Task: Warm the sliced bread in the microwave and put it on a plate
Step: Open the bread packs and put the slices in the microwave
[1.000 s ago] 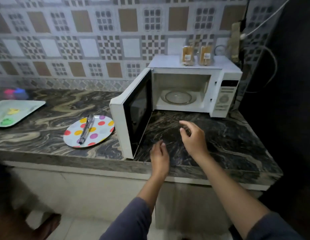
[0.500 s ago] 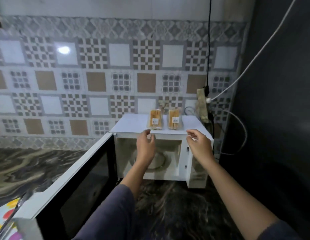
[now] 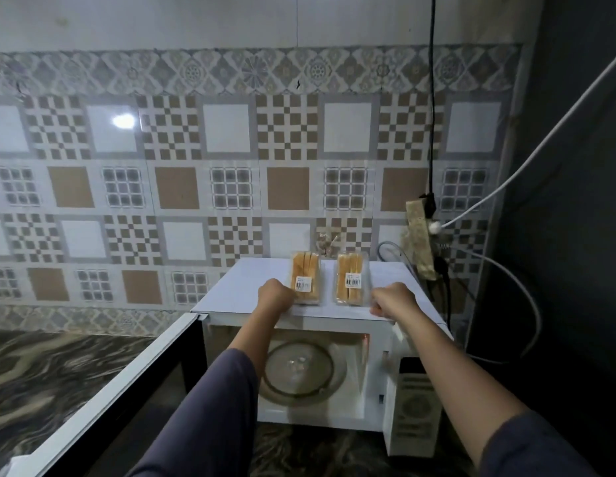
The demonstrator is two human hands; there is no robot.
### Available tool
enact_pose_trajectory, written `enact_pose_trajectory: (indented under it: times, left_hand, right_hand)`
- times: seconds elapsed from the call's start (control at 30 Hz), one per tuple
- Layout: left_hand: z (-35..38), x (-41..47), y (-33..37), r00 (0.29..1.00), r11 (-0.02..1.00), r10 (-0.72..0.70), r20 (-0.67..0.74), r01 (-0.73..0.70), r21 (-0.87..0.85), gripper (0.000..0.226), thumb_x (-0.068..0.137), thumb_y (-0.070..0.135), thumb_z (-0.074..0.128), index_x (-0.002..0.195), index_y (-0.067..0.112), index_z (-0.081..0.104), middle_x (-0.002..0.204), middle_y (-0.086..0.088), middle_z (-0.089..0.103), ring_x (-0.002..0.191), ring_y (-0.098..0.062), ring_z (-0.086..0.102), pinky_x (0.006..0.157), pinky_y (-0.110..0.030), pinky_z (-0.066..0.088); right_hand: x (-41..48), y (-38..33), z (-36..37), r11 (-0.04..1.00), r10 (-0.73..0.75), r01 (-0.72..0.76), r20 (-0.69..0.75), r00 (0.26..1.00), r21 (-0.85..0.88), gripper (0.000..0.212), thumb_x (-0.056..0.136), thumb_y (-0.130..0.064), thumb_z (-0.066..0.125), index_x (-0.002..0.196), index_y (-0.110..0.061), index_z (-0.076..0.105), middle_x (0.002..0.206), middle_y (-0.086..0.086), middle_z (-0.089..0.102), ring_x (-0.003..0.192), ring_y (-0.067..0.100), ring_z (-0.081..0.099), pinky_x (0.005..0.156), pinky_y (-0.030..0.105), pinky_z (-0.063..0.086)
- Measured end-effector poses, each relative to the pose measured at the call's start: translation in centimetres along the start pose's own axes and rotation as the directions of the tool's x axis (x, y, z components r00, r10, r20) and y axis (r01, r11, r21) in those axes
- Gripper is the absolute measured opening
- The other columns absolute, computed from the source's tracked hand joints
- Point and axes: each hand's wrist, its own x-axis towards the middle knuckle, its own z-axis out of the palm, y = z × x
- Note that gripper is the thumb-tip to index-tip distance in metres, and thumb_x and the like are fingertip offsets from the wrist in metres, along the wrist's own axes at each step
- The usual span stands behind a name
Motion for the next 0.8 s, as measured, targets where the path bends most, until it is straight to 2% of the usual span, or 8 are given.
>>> enact_pose_trajectory:
  times: [0.1,0.2,0.33,0.47,0.53,0.6,0.67,0.8]
  left_hand:
    - [-0.5,1.0,-0.1,0.998,0.999,-0.045,0.051,0.044,0.014,0.012,0.090,0.014,0.056,0.094,0.003,0.053,0.091,-0.012,0.058,0.089,-0.024,0.057,0.075,-0.030,0.045]
    - [-1.0,1.1,0.0,0.990,0.992,-0.083,0.111,0.093,-0.084,0.023,0.090,0.016,0.057,0.072,0.007,0.046,0.072,-0.006,0.047,0.067,-0.016,0.047,0.067,-0.024,0.041]
    - [-1.2,0.6,0.2,0.988,0.951,-0.046,0.144,0.088,-0.298,0.012,0.090,0.002,0.053,0.078,0.006,0.049,0.072,-0.006,0.048,0.062,-0.014,0.048,0.066,-0.023,0.049]
    - [-1.2,-0.5,-0.1,0.981,0.866,0.009,0.196,0.091,-0.492,0.020,0.088,-0.009,0.047,0.073,0.004,0.047,0.077,-0.007,0.054,0.065,-0.014,0.056,0.069,-0.028,0.057]
    - [-1.5,-1.7,-0.5,0.977,0.848,0.030,0.213,0.088,-0.524,0.010,0.088,-0.010,0.047,0.094,-0.009,0.055,0.092,-0.014,0.060,0.070,-0.017,0.060,0.059,-0.023,0.058]
    - [-1.8,-2.8,-1.0,0.972,0.817,0.044,0.230,0.098,-0.569,0.021,0.090,-0.009,0.047,0.109,-0.013,0.054,0.103,-0.018,0.062,0.080,-0.021,0.063,0.054,-0.021,0.057]
    - [-2.3,-4.3,-1.4,0.973,0.797,0.057,0.224,0.090,-0.597,0.019,0.091,-0.005,0.047,0.107,-0.012,0.055,0.096,-0.015,0.063,0.079,-0.018,0.063,0.052,-0.019,0.056]
    - [-3.0,-8.0,-2.8,0.955,0.682,0.098,0.278,0.139,-0.718,0.018,0.095,0.001,0.043,0.104,-0.006,0.056,0.095,-0.016,0.064,0.076,-0.018,0.065,0.051,-0.016,0.055]
  right_hand:
    - [0.7,-0.2,0.0,0.999,0.028,-0.030,0.048,0.998,0.040,0.006,0.083,-0.005,0.054,0.076,-0.007,0.054,0.075,0.008,0.059,0.057,0.013,0.061,0.036,0.014,0.036]
    - [1.3,-0.4,0.2,0.990,0.057,-0.069,0.096,0.994,0.119,0.013,0.082,-0.001,0.055,0.072,-0.007,0.053,0.072,0.007,0.054,0.060,0.015,0.059,0.051,0.018,0.050]
    - [1.3,-0.4,0.2,0.965,0.009,-0.034,0.097,0.995,0.259,0.018,0.084,0.006,0.047,0.075,-0.009,0.046,0.087,0.012,0.053,0.073,0.020,0.056,0.080,0.032,0.055]
    - [0.1,-0.1,0.0,0.925,0.013,-0.041,0.077,0.997,0.377,0.016,0.084,0.009,0.044,0.076,-0.004,0.047,0.106,0.025,0.059,0.088,0.034,0.065,0.077,0.034,0.056]
    - [-0.8,0.5,-0.2,0.914,0.002,-0.026,0.060,0.998,0.404,0.013,0.084,0.008,0.045,0.079,-0.003,0.050,0.113,0.026,0.057,0.095,0.037,0.064,0.069,0.032,0.056]
    - [-2.0,1.1,-0.5,0.894,-0.008,-0.011,0.041,0.999,0.447,0.020,0.085,0.006,0.046,0.099,-0.005,0.055,0.118,0.022,0.055,0.099,0.036,0.063,0.065,0.030,0.055]
    - [-3.6,1.7,-0.7,0.870,-0.006,0.005,0.000,1.000,0.493,0.034,0.087,0.005,0.046,0.117,-0.007,0.056,0.120,0.020,0.056,0.098,0.034,0.063,0.068,0.031,0.055]
    - [-8.4,3.2,-0.9,0.815,-0.040,0.054,-0.036,0.999,0.577,0.035,0.091,0.002,0.047,0.125,-0.001,0.052,0.120,0.021,0.057,0.103,0.033,0.061,0.081,0.035,0.052]
